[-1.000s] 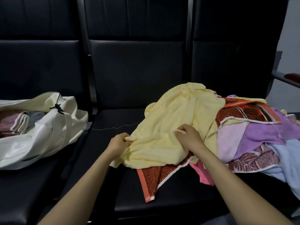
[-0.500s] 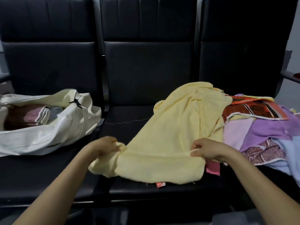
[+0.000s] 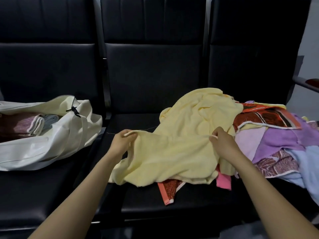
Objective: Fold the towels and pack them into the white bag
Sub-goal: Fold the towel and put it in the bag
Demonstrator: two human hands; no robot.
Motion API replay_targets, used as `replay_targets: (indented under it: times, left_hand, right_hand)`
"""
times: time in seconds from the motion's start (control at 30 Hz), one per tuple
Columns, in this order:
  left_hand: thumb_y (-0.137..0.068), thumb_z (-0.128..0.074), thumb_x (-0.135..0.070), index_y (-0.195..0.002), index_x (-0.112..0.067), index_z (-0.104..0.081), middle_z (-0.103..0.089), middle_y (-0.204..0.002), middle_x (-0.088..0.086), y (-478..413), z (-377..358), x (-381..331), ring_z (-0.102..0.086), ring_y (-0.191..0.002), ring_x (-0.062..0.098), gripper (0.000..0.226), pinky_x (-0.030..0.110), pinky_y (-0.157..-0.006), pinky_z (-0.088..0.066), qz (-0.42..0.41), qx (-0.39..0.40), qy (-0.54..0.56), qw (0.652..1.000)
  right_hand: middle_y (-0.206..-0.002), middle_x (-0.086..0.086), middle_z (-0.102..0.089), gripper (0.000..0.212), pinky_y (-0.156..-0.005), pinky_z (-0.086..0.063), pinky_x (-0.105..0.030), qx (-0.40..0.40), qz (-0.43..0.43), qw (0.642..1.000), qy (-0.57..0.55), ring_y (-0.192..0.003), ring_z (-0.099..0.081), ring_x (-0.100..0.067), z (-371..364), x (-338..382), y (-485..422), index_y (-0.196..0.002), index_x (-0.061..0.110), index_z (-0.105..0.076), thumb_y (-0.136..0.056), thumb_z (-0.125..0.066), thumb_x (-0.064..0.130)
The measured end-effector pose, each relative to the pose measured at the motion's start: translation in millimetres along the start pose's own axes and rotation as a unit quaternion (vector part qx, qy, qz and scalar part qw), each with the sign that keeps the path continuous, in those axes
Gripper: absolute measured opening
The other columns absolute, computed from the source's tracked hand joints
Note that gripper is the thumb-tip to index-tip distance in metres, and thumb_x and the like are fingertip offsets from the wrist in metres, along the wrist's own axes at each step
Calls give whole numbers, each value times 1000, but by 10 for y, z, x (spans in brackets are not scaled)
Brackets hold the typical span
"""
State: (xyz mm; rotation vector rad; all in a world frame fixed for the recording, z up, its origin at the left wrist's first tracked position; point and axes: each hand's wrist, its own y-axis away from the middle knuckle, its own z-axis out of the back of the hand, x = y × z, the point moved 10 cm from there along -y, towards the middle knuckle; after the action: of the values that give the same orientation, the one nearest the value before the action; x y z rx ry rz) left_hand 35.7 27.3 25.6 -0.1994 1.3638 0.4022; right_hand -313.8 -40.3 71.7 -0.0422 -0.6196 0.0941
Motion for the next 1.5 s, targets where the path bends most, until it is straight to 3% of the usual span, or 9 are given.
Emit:
replay_targets:
  times: [0.23,0.37,0.47,0.73,0.9,1.0,1.13,1.23,1.5]
  left_hand:
    - [-87,-69,-20,-80,-9,-62,-63,-76,8,-175,-422,278,-59,-70,22,15,33,-65,-46,106,64,-133,983]
    - [-83,-73,-20,-96,-7,-68,-71,-93,11,-83,-566,295,-67,-85,26,19,38,-77,-56,177,151,-94,968]
    - [-81,-73,-20,-111,-16,-67,-71,-109,10,74,-663,309,-66,-101,28,30,41,-80,-54,249,241,-10,938]
    - [-83,-69,-27,-121,-19,-63,-68,-119,10,81,-468,178,-63,-111,29,40,41,-90,-50,202,294,20,934]
    - [-80,-70,-31,-120,-5,-64,-67,-121,12,-129,-174,98,-63,-112,27,48,42,-100,-45,126,157,139,970]
    - [-86,-66,-27,-117,-3,-65,-68,-114,14,-49,-222,149,-65,-103,27,39,40,-90,-51,160,189,145,958]
    - [-88,-68,-25,-106,-10,-66,-70,-96,8,27,-258,355,-65,-86,22,24,33,-71,-54,169,163,-143,962]
    - [-88,-65,-27,-93,-12,-66,-64,-81,0,-56,-217,206,-59,-78,17,16,29,-65,-46,58,66,-327,941]
    - [-81,-73,-24,-73,-9,-55,-52,-68,-1,-5,-397,215,-47,-63,13,25,23,-56,-36,60,62,-191,978]
  right_hand:
    - [-118,-15,-45,19,-69,-35,-29,82,-25,991,98,-88,-50,-27,-470,-146,-140,-112,4,-49,-98,-44,16]
    - [-118,-13,-34,14,-67,-37,-29,85,-62,987,118,-70,-44,-20,-503,-156,-150,-109,7,-47,-97,-42,12]
    - [-109,-9,-40,9,-67,-37,-29,126,-55,984,114,-84,-48,-24,-572,-159,-130,-102,11,-46,-95,-43,15]
    - [-87,-1,-54,11,-60,-35,-25,68,-57,985,-146,-75,-48,-13,-353,-157,-98,-86,12,-52,-92,-57,20]
    - [-93,-7,-62,13,-65,-41,-27,82,-100,959,-251,-81,-56,-20,-326,-259,-115,-81,14,-55,-90,-64,18]
    - [-96,-9,-62,13,-74,-43,-29,102,-110,948,-280,-87,-57,-22,-365,-295,-100,-81,13,-55,-89,-66,14]
    - [-86,-8,-58,15,-69,-41,-28,132,-97,962,-220,-82,-53,-21,-310,-320,-66,-80,11,-55,-88,-66,7]
    - [-77,-7,-54,19,-58,-38,-28,103,-97,974,-179,-70,-51,-18,-46,-396,-41,-75,10,-52,-87,-65,3]
    - [-120,-24,-56,24,-72,-31,-31,-4,-97,989,113,-107,-53,-37,302,-461,-7,-117,1,-45,-93,-42,5]
